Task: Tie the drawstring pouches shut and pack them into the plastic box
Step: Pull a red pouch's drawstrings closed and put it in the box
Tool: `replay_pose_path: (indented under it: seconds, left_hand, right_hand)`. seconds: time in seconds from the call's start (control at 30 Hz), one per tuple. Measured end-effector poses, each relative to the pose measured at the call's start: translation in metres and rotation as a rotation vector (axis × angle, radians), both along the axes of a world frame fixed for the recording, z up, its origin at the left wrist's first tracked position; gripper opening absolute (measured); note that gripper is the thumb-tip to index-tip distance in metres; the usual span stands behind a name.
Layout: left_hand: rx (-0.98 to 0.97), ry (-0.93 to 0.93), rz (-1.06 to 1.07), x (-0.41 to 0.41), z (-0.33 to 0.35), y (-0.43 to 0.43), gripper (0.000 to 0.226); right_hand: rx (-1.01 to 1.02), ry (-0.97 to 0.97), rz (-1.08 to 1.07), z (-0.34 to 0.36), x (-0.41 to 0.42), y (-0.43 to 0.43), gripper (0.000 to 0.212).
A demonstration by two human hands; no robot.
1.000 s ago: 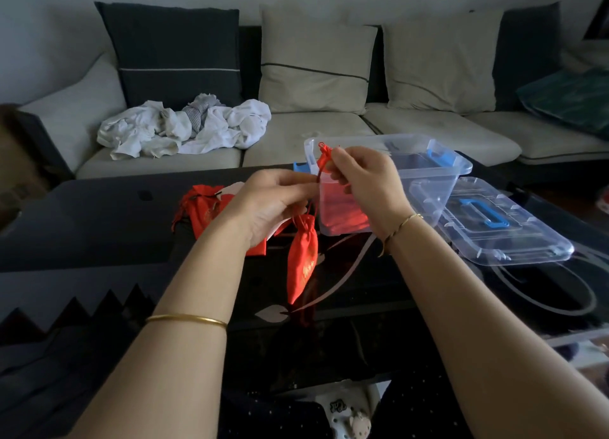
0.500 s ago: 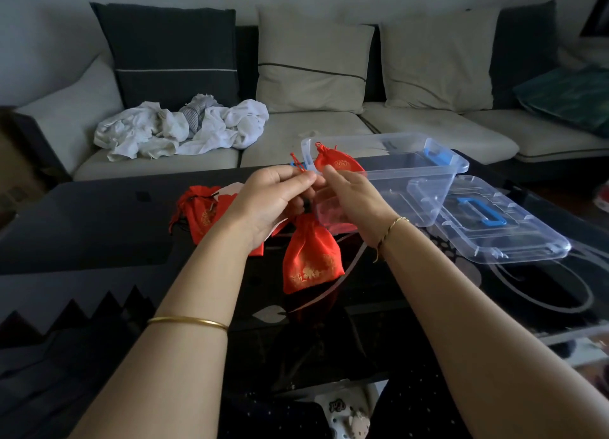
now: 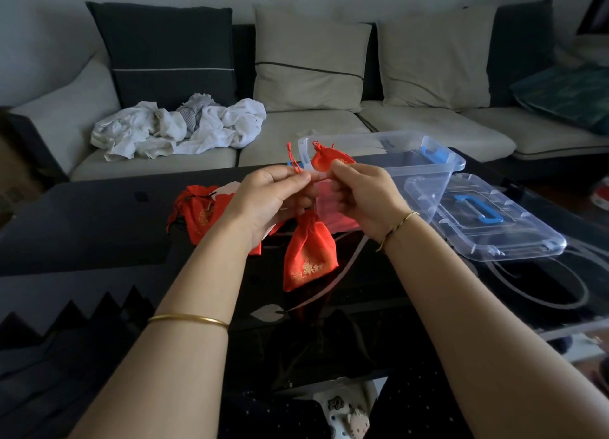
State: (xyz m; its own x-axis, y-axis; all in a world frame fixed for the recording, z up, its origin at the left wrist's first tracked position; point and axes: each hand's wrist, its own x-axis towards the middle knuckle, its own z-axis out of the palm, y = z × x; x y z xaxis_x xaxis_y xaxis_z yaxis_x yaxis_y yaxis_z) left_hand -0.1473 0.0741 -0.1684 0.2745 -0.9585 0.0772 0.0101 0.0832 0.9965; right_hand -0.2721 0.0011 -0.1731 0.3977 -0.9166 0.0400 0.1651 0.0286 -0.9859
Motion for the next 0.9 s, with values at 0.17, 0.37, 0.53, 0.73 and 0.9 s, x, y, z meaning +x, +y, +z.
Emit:
replay_pose_path:
  seconds: [0.17, 0.37, 0.53, 0.73, 0.9]
  left_hand:
    - [-0.015, 0.053, 0.07, 0.002, -0.001, -0.001, 0.011]
    - [-0.031, -0.203, 0.045, 0.004, -0.002, 0.001, 0.025]
    - [-0.191, -0.563, 0.105, 0.002, -0.003, -0.001, 0.033]
    - [-0.337, -0.768, 0.295, -0.003, -0.01, -0.005, 0.025]
    - [-0.344, -0.776, 0.354, -0.005, -0.012, -0.006, 0.026]
  right_hand:
    - [0.11, 0.225, 0.237, 0.001, -0.009, 0.0, 0.028]
    - [-0.197, 0.512, 0.154, -0.004, -0.004, 0.001, 0.021]
    - [-0.141, 0.226, 0.167, -0.011, 0.007, 0.004, 0.022]
    - [0.019, 0.159, 0.325, -0.015, 0.006, -0.001, 0.018]
    - [0.019, 0.154, 0.406, -0.016, 0.002, -0.002, 0.02]
